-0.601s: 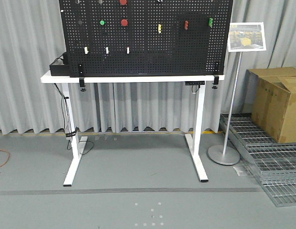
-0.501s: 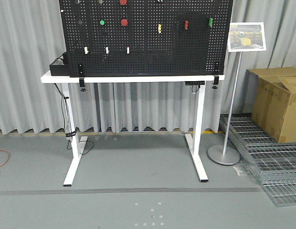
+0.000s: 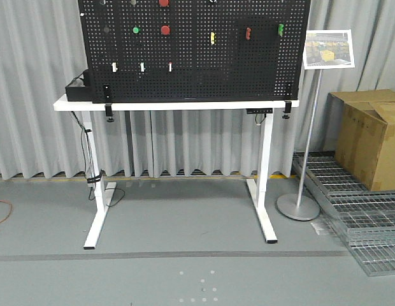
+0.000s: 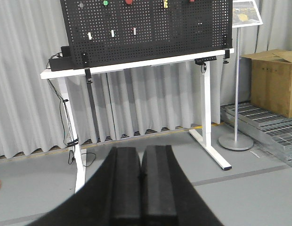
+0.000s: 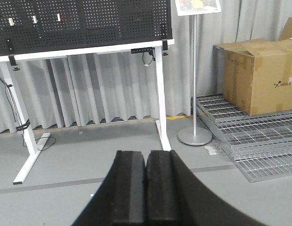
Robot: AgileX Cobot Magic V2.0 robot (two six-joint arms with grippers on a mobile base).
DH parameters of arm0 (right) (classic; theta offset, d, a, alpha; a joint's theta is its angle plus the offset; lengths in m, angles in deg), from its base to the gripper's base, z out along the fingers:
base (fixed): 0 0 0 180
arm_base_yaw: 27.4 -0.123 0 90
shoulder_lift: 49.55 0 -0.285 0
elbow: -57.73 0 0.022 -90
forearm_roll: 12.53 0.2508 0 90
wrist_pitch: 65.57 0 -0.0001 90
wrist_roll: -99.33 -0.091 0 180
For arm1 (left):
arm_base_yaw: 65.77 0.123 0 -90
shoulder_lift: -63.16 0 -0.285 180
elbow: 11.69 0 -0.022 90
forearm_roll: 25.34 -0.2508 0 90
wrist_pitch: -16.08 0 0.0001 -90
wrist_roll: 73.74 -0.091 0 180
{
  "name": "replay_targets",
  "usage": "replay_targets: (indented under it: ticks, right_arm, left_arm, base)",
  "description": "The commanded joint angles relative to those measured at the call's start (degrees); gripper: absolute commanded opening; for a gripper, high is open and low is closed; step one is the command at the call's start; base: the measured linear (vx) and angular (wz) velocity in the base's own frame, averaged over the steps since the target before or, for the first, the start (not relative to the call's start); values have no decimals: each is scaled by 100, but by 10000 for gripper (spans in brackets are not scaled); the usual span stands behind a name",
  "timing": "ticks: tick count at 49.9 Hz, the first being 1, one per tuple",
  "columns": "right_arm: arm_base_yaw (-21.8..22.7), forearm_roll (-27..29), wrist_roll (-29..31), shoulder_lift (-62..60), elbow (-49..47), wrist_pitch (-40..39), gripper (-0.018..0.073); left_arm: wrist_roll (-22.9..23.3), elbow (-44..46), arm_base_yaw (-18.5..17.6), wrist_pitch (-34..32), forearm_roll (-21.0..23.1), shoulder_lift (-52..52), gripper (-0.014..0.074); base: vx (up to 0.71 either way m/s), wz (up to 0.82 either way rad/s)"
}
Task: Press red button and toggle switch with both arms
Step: 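Drive the base forward up close to the black pegboard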
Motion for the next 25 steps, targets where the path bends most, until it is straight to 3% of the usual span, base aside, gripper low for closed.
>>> replay_targets:
  ticks: [1,25]
  right_arm:
    - [37,-22,54,-83,66,-489,-3]
    - [37,-22,54,-83,66,-489,-3]
  left_arm:
    - [20,-191,-3,-442,57,-84,1]
    - [20,-194,-10,-442,57,-84,1]
  base:
    - [2,-1]
    - [16,-3]
